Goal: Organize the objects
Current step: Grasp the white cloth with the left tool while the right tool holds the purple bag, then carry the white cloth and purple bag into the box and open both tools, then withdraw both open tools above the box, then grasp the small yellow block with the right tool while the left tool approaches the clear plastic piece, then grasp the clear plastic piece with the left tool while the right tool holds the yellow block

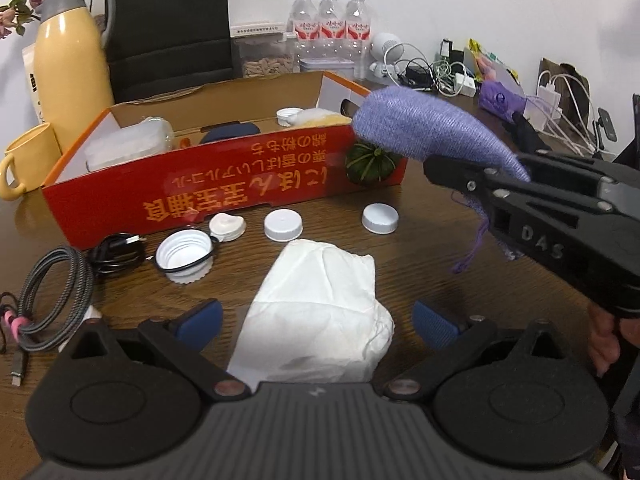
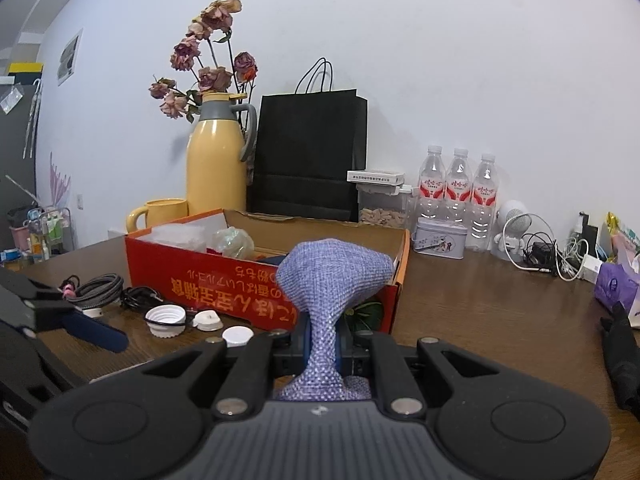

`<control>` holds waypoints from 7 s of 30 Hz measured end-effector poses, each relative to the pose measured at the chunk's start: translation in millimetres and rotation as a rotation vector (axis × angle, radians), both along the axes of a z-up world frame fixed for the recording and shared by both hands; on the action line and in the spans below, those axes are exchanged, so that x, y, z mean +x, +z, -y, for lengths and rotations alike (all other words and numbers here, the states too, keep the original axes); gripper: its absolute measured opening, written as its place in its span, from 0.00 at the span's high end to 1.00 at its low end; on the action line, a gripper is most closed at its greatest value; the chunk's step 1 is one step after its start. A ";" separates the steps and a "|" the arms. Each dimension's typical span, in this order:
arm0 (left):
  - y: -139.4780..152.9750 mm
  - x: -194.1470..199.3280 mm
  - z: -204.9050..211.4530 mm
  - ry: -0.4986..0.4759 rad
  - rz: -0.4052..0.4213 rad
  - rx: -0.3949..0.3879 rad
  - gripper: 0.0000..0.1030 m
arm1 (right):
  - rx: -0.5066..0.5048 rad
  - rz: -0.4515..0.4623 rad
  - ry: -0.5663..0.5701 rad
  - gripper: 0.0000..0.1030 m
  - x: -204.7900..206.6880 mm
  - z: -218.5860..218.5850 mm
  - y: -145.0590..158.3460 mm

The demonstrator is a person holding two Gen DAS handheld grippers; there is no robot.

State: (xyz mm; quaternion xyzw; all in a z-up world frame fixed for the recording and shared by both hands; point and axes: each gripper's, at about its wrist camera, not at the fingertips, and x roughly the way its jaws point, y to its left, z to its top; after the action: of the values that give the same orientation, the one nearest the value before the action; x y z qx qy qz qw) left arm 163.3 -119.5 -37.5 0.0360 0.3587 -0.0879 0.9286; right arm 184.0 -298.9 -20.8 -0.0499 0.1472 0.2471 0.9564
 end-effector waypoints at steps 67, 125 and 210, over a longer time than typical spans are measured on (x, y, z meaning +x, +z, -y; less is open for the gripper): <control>90.9 76.2 -67.0 0.185 0.275 -0.252 0.29 | -0.050 0.074 0.014 0.91 60.4 -76.9 41.4; 103.2 92.3 -85.4 0.330 0.328 -0.150 0.00 | -0.065 -0.056 -0.062 0.00 115.3 -91.7 45.7; 1.3 -37.9 -75.6 0.152 0.042 -0.077 0.16 | 0.024 0.008 -0.013 0.70 -30.7 -45.2 1.1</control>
State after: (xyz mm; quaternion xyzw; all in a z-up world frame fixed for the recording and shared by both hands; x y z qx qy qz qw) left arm 125.4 -43.9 -36.2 -0.0251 0.3373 -0.0301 0.9406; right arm 153.2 -253.7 -19.7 -0.0386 0.1407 0.2422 0.9592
